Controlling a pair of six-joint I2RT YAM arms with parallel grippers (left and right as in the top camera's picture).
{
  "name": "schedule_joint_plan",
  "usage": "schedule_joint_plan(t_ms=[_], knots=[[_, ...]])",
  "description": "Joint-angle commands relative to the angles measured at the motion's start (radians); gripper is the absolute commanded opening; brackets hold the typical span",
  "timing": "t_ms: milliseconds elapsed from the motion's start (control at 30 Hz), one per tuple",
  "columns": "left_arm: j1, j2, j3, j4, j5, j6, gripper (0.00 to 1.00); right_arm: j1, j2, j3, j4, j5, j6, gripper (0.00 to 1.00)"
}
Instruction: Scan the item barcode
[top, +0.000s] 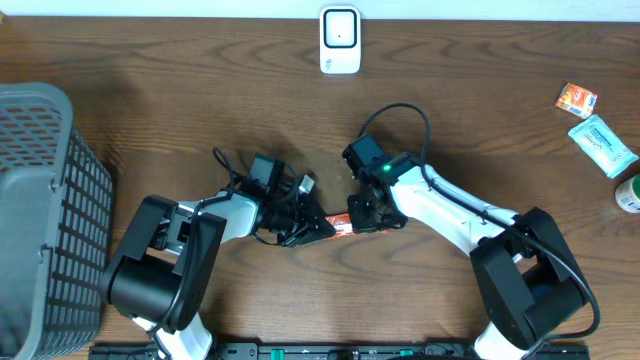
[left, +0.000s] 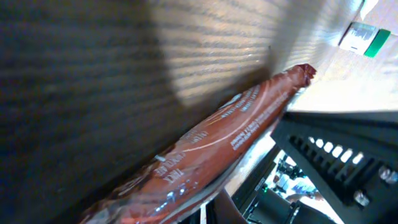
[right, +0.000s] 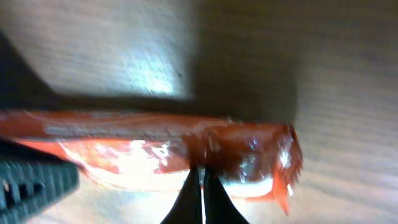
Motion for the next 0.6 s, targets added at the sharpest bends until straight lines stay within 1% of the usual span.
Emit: schedule_joint_plan(t_ms=[0,67,100,133,200,233,267,300,400,500,567], knots=[[0.017,0.029,-0.052,-0.019,-0.185,-0.026,0.08,-0.018,-0.042,0.058,-0.085,0.004,-0.021,0.01],[0.024,0.029,-0.058,-0.018,-0.195,-0.026,0.07,-0.018,-0.067,0.088,-0.122,0.006,-0.033,0.01],[0.027,0.029,-0.060,-0.018,-0.195,-0.026,0.08,-0.020,-0.077,0.098,-0.133,0.005,-0.041,0.06],[0.029,0.029,-0.061,-0.019,-0.195,-0.026,0.07,-0.023,-0.090,0.104,-0.138,0.004,-0.055,0.16],[0.030,0.029,-0.064,-0.019,-0.195,-0.026,0.07,-0.040,-0.105,0.105,-0.132,-0.022,-0.086,0.48],[0.030,0.029,-0.064,-0.019,-0.195,-0.026,0.07,-0.054,-0.105,0.105,-0.131,-0.047,-0.101,0.58],[0.030,0.029,-0.064,-0.022,-0.195,-0.026,0.07,-0.075,-0.103,0.104,-0.125,-0.102,-0.132,0.72],[0.030,0.029,-0.064,-0.023,-0.194,-0.026,0.07,-0.097,-0.097,0.102,-0.113,-0.164,-0.171,0.82],[0.030,0.029,-0.064,-0.023,-0.195,-0.026,0.07,-0.175,-0.071,0.101,-0.074,-0.352,-0.288,0.99],[0.030,0.029,-0.064,-0.026,-0.195,-0.024,0.08,-0.244,-0.048,0.102,-0.064,-0.406,-0.315,0.99],[0.030,0.028,-0.063,-0.022,-0.195,0.006,0.07,-0.277,-0.045,0.102,-0.067,-0.387,-0.316,0.94]])
